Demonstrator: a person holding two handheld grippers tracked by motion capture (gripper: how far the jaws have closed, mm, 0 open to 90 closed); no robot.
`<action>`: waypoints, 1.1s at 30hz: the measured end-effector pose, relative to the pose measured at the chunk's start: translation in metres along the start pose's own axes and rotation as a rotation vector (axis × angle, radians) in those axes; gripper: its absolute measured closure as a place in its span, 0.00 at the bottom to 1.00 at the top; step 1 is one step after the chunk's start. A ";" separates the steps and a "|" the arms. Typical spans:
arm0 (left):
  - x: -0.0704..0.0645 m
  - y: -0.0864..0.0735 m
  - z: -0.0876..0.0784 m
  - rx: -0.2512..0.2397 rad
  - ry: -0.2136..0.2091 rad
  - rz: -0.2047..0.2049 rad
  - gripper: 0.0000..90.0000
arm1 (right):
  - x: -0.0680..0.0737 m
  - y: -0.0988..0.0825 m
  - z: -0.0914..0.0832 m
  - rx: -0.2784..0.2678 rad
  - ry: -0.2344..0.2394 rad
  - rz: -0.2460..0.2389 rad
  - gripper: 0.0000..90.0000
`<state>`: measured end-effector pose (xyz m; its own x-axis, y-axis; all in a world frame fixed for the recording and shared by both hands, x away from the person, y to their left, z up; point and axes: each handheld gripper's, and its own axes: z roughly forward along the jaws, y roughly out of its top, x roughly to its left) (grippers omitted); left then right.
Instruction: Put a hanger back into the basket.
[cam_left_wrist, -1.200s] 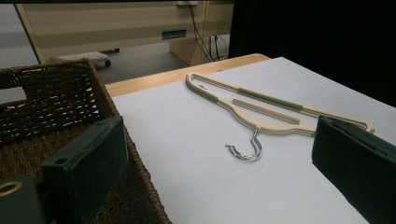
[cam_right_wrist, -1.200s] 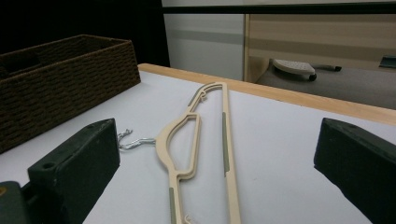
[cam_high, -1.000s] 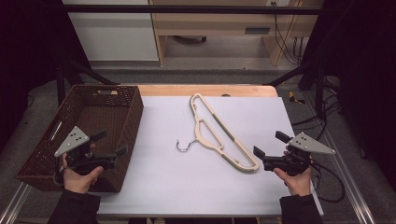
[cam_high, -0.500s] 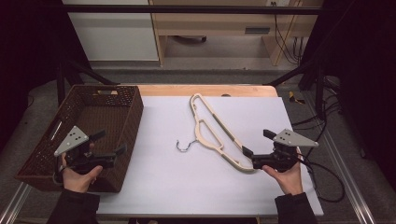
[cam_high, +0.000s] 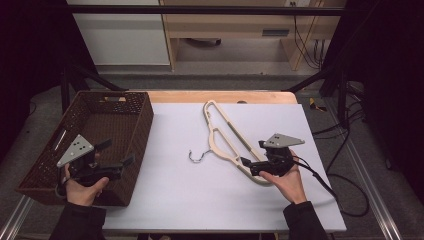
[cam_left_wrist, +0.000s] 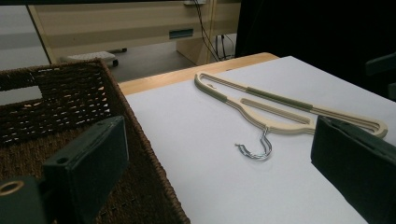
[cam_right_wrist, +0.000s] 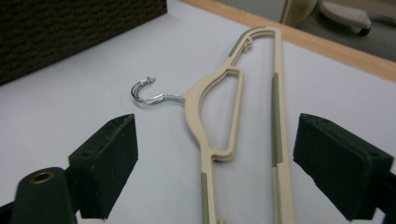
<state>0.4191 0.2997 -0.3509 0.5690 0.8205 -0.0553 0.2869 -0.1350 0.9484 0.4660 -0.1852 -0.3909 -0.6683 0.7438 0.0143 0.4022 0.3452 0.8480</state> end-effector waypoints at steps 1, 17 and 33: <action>0.000 0.000 0.000 0.003 0.000 0.004 0.04 | 0.000 0.000 0.005 0.019 0.005 -0.001 0.19; -0.004 0.001 0.001 0.006 -0.015 0.017 0.05 | 0.004 -0.021 0.055 0.297 0.006 -0.030 0.40; -0.007 0.000 0.006 0.020 -0.023 0.025 0.05 | -0.004 -0.036 0.073 0.425 0.046 0.014 0.78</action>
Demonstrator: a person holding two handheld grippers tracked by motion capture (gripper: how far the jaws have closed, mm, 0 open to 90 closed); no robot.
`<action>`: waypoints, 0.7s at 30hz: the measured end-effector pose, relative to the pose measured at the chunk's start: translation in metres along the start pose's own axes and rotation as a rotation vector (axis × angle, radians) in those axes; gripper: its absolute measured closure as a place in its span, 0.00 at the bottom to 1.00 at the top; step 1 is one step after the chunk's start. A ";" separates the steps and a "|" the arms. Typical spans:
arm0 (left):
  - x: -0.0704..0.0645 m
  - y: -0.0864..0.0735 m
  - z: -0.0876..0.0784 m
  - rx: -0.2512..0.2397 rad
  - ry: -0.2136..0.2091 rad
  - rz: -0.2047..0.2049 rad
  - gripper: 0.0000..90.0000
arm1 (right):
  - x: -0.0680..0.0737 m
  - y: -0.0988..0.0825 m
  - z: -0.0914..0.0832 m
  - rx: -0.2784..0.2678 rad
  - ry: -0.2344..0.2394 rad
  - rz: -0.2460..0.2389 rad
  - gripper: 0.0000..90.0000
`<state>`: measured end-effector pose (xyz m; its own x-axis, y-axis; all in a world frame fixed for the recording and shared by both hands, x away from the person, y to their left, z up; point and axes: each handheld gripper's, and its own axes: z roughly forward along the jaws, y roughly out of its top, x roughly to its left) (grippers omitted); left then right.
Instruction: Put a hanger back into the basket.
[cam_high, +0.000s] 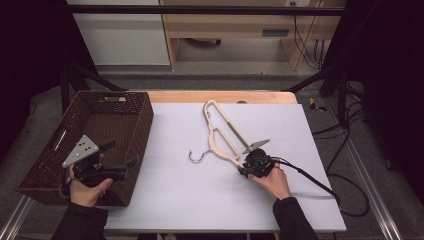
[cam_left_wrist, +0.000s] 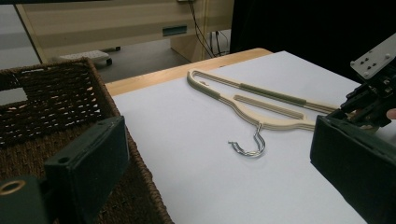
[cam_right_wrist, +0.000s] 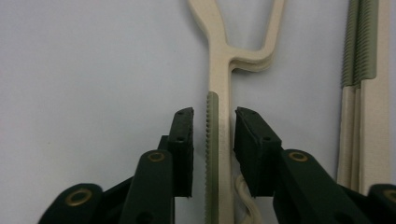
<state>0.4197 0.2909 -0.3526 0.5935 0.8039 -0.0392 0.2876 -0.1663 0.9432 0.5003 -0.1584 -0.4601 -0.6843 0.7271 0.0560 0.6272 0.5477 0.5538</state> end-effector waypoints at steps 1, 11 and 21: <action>0.000 0.000 0.000 0.002 0.000 0.001 0.05 | -0.001 0.000 0.001 0.008 -0.001 -0.004 0.80; -0.001 0.000 0.001 0.004 0.002 0.009 0.05 | -0.002 0.000 -0.001 0.000 0.008 0.049 0.87; -0.004 0.000 0.002 0.008 -0.001 0.013 0.05 | -0.003 0.001 -0.007 -0.008 0.008 0.063 0.88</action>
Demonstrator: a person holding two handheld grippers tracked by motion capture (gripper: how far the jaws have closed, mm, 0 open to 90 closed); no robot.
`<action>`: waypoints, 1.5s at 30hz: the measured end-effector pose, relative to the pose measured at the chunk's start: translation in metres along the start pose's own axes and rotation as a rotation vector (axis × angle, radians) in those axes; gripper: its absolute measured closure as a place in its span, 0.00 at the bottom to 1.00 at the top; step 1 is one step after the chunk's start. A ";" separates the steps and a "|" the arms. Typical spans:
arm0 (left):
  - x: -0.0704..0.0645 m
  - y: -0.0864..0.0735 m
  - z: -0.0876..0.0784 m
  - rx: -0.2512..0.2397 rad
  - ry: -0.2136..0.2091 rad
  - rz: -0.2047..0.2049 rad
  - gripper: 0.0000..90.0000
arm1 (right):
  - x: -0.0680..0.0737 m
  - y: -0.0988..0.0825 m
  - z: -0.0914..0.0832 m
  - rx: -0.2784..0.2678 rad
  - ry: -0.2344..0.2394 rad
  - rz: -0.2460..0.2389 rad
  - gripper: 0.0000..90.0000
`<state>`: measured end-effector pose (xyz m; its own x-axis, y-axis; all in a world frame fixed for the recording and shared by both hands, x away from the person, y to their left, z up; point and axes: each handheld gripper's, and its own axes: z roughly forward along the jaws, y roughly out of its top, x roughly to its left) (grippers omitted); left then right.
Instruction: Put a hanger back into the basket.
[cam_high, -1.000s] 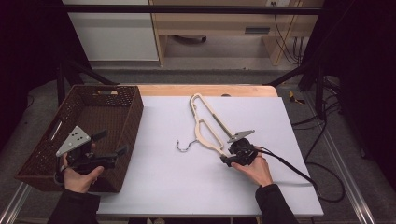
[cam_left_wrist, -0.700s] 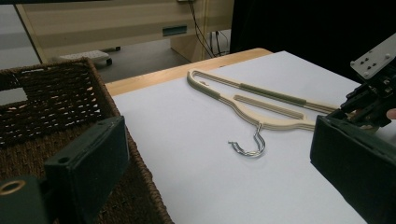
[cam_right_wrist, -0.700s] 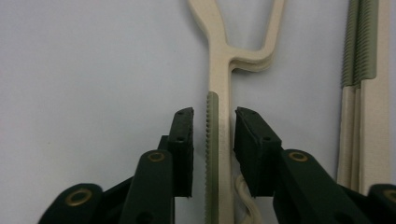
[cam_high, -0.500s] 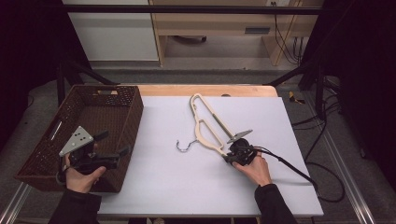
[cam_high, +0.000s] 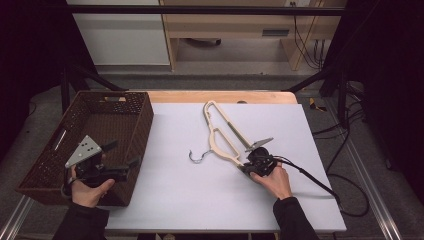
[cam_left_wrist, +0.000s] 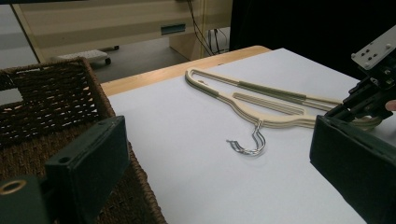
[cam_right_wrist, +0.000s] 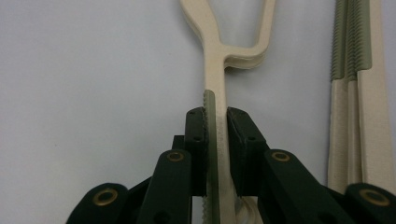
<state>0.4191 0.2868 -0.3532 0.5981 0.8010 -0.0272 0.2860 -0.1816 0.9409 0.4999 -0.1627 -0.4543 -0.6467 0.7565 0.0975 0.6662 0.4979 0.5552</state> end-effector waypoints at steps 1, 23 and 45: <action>-0.001 0.000 0.000 0.002 -0.001 0.002 0.05 | 0.000 0.000 0.000 -0.001 0.003 -0.003 0.88; -0.005 0.000 0.004 0.015 -0.011 0.016 0.05 | 0.000 0.000 -0.002 -0.019 0.007 0.014 0.88; -0.007 -0.001 0.006 0.022 -0.015 0.021 0.05 | 0.002 0.000 0.000 -0.031 -0.001 0.029 0.87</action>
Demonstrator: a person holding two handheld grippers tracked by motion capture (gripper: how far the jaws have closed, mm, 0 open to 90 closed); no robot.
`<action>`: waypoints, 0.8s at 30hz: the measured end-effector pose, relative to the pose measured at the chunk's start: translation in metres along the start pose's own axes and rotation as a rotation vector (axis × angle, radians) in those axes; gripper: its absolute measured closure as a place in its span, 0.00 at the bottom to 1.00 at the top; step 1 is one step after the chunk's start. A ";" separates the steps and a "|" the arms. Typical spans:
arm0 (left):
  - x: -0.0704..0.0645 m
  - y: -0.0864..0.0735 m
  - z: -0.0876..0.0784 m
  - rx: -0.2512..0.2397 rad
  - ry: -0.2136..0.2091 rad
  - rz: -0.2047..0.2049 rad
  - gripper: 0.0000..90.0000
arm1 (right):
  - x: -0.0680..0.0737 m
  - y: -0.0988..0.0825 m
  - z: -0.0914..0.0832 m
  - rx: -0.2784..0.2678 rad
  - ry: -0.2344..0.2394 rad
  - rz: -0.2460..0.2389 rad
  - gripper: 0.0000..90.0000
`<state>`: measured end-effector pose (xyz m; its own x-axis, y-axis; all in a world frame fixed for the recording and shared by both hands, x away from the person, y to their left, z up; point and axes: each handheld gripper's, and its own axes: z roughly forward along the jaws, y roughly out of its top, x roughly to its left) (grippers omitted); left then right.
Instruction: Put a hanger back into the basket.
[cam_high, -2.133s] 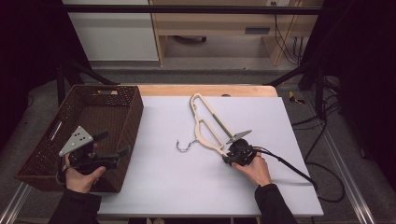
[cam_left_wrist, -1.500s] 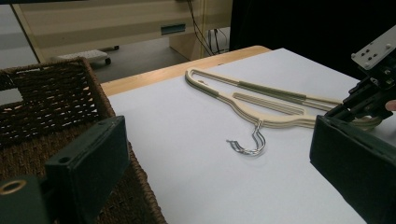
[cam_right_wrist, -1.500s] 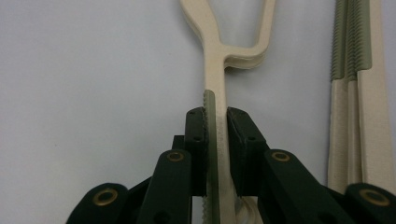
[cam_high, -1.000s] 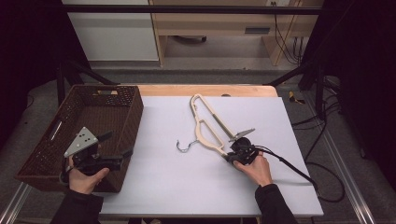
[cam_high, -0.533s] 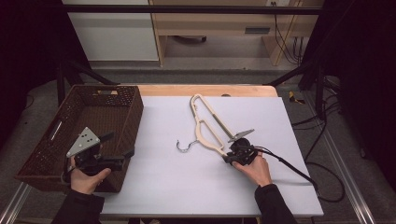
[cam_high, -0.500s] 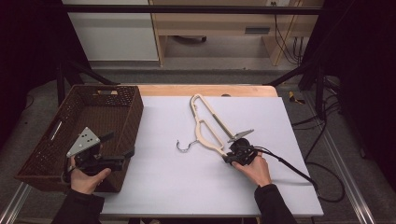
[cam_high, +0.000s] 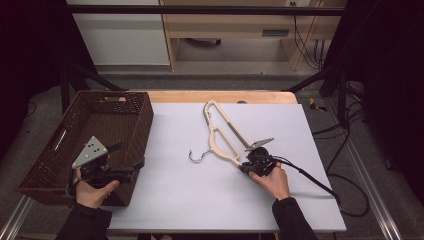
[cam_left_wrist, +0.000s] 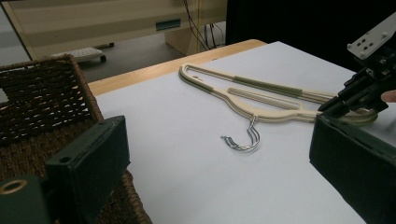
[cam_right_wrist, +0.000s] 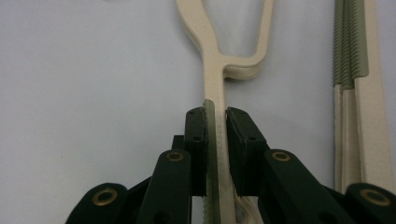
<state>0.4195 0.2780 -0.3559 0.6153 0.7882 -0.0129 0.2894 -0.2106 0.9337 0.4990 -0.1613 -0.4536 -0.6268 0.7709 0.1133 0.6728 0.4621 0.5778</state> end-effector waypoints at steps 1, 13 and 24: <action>0.000 0.000 0.000 0.000 0.000 0.000 0.05 | 0.000 0.000 0.000 -0.006 0.009 0.008 0.87; -0.014 0.000 0.009 0.004 -0.034 0.011 0.07 | -0.004 0.001 -0.010 -0.079 0.048 -0.018 0.89; -0.051 0.006 0.054 0.068 -0.108 0.059 0.12 | -0.005 0.001 -0.020 -0.117 0.059 -0.011 0.89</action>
<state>0.4291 0.2051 -0.3688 0.7068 0.7074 -0.0006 0.2975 -0.2965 0.9075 0.4950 -0.1730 -0.4375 -0.6581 0.7374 0.1521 0.6175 0.4130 0.6694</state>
